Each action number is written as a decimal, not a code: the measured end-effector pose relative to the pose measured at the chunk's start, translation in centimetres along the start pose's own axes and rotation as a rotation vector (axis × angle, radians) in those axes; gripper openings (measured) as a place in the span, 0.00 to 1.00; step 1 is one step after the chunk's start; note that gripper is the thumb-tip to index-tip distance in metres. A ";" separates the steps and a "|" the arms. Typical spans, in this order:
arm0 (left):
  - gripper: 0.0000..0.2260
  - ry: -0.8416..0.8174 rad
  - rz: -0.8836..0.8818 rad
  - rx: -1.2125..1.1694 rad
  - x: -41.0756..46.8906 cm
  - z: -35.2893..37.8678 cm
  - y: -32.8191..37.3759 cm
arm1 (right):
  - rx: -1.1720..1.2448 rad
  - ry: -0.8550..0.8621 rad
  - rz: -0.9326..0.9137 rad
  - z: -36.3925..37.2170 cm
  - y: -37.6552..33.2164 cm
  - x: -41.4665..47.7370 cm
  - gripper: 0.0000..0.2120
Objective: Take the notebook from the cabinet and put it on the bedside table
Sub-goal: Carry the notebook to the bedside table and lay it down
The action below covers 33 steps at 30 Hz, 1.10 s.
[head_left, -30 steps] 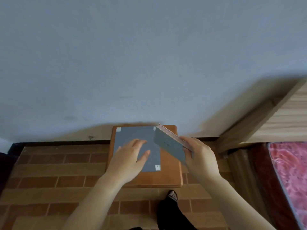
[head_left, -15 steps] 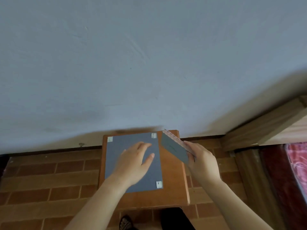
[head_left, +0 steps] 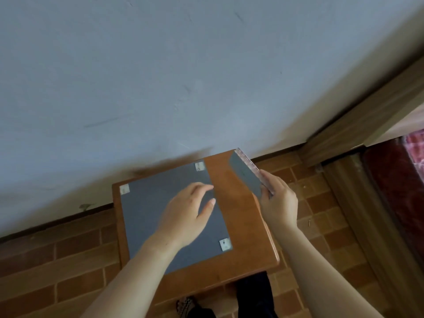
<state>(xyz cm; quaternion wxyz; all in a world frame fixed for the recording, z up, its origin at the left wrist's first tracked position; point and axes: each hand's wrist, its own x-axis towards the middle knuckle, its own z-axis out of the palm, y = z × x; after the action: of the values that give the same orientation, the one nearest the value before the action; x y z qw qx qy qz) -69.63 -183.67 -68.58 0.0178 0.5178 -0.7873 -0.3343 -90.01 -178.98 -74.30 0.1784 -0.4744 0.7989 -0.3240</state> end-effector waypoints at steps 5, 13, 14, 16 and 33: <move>0.17 -0.055 -0.039 -0.026 -0.5 1.9 -1.1 | -0.022 -0.045 0.030 1.7 1.0 -1.9 0.19; 0.18 -0.059 -0.098 -0.032 -2.7 2.4 -3.3 | 0.009 -0.019 0.104 2.5 1.2 -3.7 0.18; 0.18 -0.050 -0.098 -0.032 -2.7 2.4 -3.4 | 0.006 0.006 0.116 2.4 1.1 -3.5 0.18; 0.18 -0.032 -0.093 -0.036 -2.6 2.4 -3.4 | -0.012 0.033 0.110 2.6 0.9 -3.4 0.17; 0.18 -0.077 -0.164 -0.028 -2.8 5.6 -6.2 | -0.245 -0.431 -0.008 9.1 3.3 -5.5 0.21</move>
<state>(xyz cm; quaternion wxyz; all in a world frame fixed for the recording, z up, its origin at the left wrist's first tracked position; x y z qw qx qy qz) -65.41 -179.99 -75.37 -0.0326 0.5672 -0.7376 -0.3650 -84.11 -176.23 -83.28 0.2843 -0.5539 0.7738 -0.1168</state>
